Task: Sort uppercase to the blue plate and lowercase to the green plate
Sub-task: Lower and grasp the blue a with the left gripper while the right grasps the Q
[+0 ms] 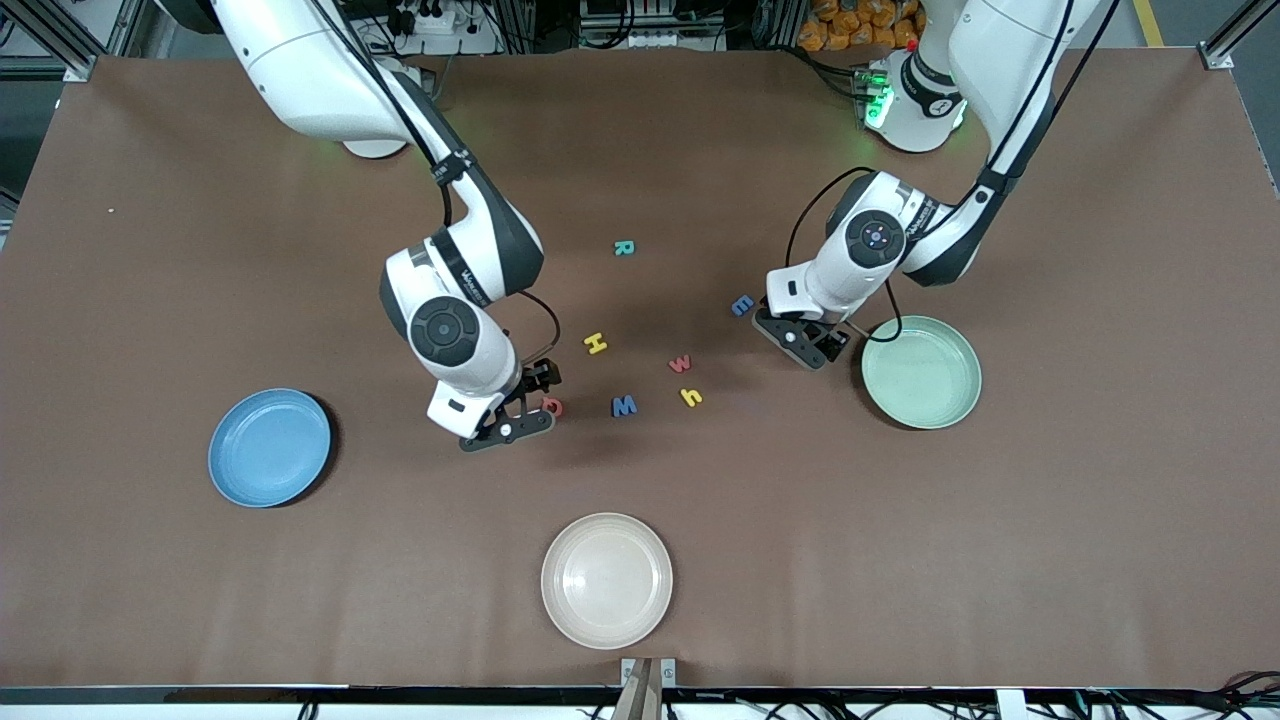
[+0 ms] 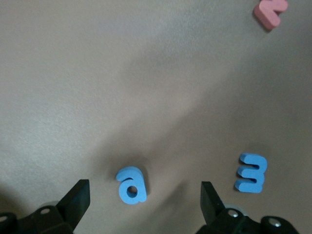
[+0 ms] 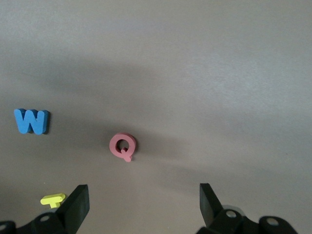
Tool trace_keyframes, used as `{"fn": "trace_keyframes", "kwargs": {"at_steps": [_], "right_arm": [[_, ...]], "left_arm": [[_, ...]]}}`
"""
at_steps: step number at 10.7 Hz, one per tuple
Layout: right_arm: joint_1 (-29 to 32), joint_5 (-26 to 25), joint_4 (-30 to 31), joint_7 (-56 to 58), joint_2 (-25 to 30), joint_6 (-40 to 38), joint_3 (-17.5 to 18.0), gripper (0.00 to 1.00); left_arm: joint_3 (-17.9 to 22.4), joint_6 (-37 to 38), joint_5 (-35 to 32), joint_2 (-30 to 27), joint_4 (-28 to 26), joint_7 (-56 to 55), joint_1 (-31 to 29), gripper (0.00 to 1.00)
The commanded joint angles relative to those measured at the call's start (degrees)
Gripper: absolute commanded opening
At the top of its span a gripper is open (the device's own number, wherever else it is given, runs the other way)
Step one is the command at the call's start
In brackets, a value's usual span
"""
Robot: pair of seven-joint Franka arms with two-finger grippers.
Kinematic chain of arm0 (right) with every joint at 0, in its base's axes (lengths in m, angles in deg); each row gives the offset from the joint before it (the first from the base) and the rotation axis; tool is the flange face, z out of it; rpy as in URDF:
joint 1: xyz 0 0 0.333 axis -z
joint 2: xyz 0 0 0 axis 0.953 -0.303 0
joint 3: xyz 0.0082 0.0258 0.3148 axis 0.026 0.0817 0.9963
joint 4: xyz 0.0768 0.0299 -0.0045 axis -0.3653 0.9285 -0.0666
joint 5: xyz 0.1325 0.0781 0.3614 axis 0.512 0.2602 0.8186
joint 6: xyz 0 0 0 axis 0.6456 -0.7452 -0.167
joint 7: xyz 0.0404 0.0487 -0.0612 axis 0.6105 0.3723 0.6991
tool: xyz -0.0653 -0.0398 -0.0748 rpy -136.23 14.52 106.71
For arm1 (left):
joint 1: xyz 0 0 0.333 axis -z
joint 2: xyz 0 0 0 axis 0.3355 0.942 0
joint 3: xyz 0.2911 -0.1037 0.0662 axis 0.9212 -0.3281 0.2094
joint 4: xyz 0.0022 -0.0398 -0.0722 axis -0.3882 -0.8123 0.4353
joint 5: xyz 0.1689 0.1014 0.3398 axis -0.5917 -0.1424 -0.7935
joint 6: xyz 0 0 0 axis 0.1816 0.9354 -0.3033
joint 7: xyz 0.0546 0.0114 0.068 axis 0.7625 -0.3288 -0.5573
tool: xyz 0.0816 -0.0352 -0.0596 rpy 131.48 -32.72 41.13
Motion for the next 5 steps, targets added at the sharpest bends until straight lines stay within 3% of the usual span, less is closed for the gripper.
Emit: {"fn": "trace_keyframes", "kwargs": {"at_steps": [1, 5], "right_arm": [[-1.62, -1.14, 0.01, -0.96, -1.85, 2.25, 0.13, 1.00], [-2.60, -1.23, 0.45, -0.96, -3.34, 6.02, 0.13, 1.00]], "left_arm": [[0.49, -1.34, -2.00, -0.10, -1.36, -1.47, 0.77, 1.00], [0.66, -1.52, -2.26, 0.87, -1.71, -1.47, 0.77, 0.97]]}}
